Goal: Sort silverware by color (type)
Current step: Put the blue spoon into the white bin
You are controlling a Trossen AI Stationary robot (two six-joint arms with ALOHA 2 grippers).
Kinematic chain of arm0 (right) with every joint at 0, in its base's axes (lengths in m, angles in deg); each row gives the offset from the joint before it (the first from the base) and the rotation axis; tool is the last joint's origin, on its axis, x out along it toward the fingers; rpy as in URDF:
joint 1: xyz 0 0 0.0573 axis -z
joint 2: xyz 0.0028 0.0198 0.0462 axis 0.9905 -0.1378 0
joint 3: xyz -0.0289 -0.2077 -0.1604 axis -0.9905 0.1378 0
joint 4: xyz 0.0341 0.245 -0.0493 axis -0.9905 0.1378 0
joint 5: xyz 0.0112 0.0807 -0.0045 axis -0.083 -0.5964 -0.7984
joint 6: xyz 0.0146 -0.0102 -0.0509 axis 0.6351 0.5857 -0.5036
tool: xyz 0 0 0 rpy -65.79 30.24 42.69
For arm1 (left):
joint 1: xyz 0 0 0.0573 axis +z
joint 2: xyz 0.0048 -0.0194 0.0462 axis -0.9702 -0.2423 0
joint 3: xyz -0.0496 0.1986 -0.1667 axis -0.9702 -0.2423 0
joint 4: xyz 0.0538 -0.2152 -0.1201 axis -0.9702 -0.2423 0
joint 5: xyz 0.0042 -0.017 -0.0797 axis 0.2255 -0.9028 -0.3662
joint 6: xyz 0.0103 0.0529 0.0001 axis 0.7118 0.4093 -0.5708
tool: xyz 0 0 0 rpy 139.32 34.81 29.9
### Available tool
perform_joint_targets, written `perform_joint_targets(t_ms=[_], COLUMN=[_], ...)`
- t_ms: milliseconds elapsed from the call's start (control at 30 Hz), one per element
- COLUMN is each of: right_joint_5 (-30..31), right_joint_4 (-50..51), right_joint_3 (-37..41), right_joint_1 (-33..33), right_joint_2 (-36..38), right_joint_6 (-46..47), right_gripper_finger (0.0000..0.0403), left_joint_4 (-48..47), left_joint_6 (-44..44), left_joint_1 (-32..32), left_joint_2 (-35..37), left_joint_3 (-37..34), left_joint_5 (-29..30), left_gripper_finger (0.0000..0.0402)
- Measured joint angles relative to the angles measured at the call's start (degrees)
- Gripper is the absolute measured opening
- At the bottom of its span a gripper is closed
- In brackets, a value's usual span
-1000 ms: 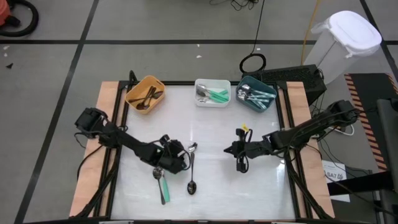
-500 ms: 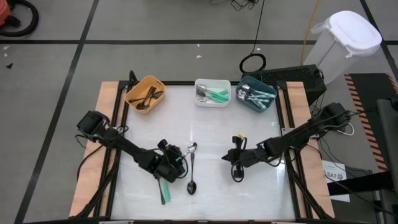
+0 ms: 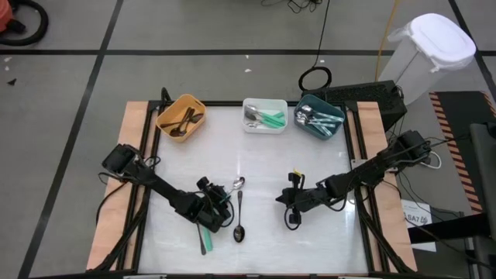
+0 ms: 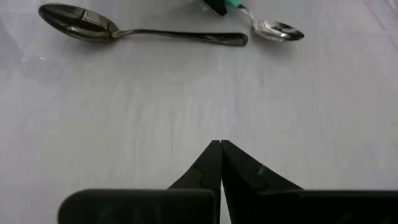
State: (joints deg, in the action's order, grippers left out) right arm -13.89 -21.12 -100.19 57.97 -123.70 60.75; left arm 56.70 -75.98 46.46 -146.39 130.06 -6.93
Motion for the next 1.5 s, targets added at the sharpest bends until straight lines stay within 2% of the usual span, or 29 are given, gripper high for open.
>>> perform_joint_targets(t_ms=[100, 200, 433, 467, 667, 900, 1033, 1167, 1300, 1367, 1500], right_joint_5=[0.0, 0.0, 0.0, 0.0, 0.0, 3.1, 5.4, 6.2, 6.1, 6.1, 5.9], right_joint_4=[-0.2, -0.2, -0.1, -0.1, -0.1, -3.5, -10.1, -18.2, -23.8, -24.4, -25.4], right_joint_3=[0.0, 0.0, 0.0, 0.0, 0.0, 0.0, 0.0, 0.0, 0.0, 0.0, 0.0], right_joint_1=[0.0, -0.1, -0.1, -0.1, -0.1, 0.1, 0.3, 1.3, 2.8, 3.6, 5.1], right_joint_2=[0.0, 0.0, 0.0, 0.0, 0.0, 0.0, 0.0, 0.0, 0.0, 0.0, 0.0], right_joint_6=[0.1, 0.4, 0.5, 0.5, -0.5, -5.3, -11.2, -15.7, -16.9, -16.9, -17.3], right_gripper_finger=[0.0002, 0.0002, 0.0002, 0.0002, 0.0002, 0.0002, 0.0002, 0.0002, 0.0002, 0.0003, 0.0026], left_joint_4=[0.8, 1.8, 3.6, 3.9, 4.8, 9.6, 17.5, 33.3, 52.8, 61.4, 73.4], left_joint_6=[-0.2, 0.1, 4.6, 5.7, 12.4, 21.5, 31.0, 44.3, 54.6, 56.8, 59.3], left_joint_1=[0.0, 0.0, 0.2, 0.3, 1.2, 3.0, 4.0, 5.5, 7.6, 8.6, 10.0], left_joint_2=[-0.9, -1.2, -1.4, -1.4, 0.9, 8.4, 13.3, 15.5, 15.4, 14.3, 11.6], left_joint_3=[0.1, 0.1, 0.0, 0.0, -0.4, -0.4, -0.2, -0.2, -0.2, -0.1, -0.1], left_joint_5=[0.7, 0.8, 0.6, 0.7, 3.0, 5.5, 8.4, 8.9, 2.1, -2.5, -8.0], left_gripper_finger=[0.0221, 0.0195, 0.0046, 0.0038, 0.0038, 0.0038, 0.0038, 0.0038, 0.0038, 0.0038, 0.0038])
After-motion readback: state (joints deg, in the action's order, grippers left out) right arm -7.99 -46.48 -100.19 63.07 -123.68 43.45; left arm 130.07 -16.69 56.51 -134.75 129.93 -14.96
